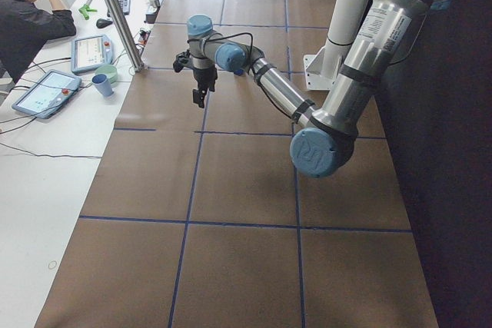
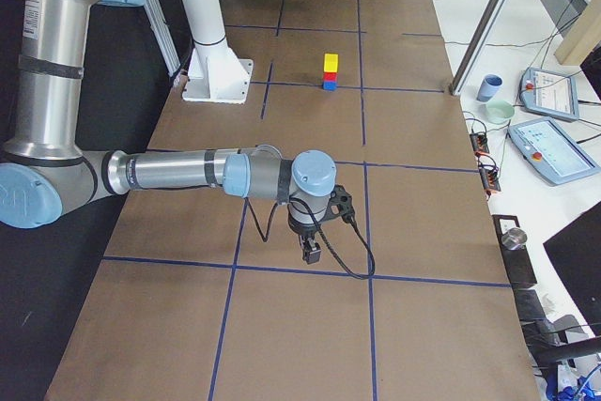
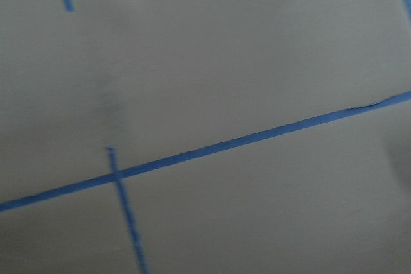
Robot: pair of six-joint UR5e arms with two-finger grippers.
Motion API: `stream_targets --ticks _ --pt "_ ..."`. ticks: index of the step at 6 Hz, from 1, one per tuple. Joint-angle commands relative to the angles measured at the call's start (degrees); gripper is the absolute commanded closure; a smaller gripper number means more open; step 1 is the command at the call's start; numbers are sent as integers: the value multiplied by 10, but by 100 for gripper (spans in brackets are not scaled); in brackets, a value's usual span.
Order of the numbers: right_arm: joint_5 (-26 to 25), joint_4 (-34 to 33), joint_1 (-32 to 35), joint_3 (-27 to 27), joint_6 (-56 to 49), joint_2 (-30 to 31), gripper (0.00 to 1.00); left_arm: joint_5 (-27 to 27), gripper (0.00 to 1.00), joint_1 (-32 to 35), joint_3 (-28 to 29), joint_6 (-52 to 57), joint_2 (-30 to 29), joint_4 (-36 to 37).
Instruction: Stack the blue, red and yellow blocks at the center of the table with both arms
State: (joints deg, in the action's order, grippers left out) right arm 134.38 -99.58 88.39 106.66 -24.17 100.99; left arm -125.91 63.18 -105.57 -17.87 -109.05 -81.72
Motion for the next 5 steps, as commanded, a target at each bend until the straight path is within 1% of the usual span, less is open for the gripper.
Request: stream_targets --ticks 1,2,3,4,5 --pt "0 0 0 -1 0 1 0 -10 0 105 10 158 120 -16" --pt "-2 -1 0 -1 8 2 2 -11 0 165 21 203 166 -18" --pt "-3 1 3 2 94 2 0 -15 0 218 53 256 191 -19" --pt "-3 1 3 0 103 2 0 -56 0 256 92 273 214 -28" --pt "-3 0 3 -1 105 1 0 -91 0 264 100 274 249 -46"
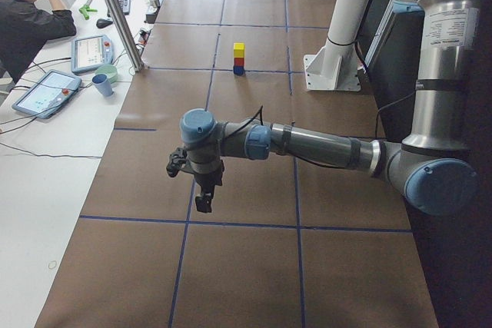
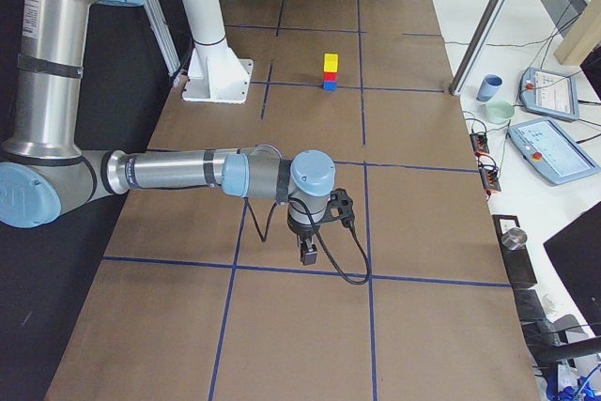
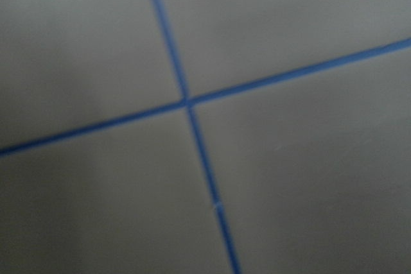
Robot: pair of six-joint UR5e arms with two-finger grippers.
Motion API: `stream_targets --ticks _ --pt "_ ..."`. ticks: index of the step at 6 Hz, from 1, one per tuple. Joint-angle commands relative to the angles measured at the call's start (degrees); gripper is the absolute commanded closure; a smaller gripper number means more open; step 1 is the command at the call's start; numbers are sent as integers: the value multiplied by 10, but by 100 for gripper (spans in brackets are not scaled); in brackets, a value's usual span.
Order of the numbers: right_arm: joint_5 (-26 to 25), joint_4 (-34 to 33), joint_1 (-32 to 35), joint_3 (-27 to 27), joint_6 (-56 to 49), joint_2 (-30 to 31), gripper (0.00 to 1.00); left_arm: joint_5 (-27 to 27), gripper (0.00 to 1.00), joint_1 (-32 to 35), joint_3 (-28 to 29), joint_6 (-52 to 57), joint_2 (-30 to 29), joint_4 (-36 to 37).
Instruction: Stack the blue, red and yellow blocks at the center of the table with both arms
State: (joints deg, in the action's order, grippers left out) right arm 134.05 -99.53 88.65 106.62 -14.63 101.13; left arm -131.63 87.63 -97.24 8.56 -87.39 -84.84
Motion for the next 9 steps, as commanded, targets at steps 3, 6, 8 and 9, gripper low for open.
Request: stream_targets --ticks 3,6,8,9 --pt "1 0 0 -4 9 -1 0 -34 0 18 17 3 52 -38" --pt "2 0 -1 -4 8 -2 0 -29 0 18 15 5 51 -35" --pt "2 0 -1 -7 8 -2 0 -30 0 18 13 3 51 -36" --pt "2 0 -1 -7 8 -3 0 -30 0 18 13 3 51 -36"
